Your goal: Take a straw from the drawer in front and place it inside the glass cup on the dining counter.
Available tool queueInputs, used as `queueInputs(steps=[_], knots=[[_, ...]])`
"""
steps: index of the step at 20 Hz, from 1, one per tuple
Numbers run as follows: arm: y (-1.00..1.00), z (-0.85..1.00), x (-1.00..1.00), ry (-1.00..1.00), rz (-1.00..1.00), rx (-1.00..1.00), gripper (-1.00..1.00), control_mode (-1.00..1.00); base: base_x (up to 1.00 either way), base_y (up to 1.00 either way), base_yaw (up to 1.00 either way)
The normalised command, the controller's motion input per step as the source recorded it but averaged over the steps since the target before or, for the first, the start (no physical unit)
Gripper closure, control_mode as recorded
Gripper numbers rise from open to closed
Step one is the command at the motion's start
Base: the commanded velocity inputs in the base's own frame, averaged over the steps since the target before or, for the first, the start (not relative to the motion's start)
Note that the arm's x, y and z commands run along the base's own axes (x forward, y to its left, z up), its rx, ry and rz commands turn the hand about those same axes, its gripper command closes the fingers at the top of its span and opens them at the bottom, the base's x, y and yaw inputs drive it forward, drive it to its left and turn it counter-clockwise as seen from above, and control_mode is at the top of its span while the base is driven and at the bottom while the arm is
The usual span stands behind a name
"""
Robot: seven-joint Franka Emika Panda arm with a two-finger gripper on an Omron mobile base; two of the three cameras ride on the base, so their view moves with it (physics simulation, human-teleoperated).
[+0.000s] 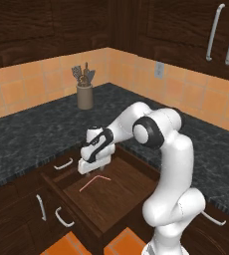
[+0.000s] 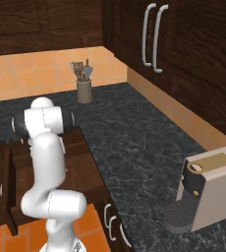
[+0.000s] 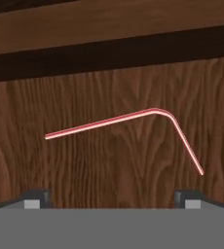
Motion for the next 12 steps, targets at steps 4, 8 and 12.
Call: queueInputs(steps=[4, 8, 12], knots=[[-0.34, -0.31, 0.07, -0.01, 0.0, -0.13, -1.0, -1.0, 0.0, 0.0, 0.0], [-0.36, -0.29, 0.28, -0.01, 0.0, -0.07, -1.0, -1.0, 0.0, 0.0, 0.0], [-0.11, -0.41, 0.23, 0.0, 0.04, 0.0, -1.0, -1.0, 0.0, 0.0, 0.0]])
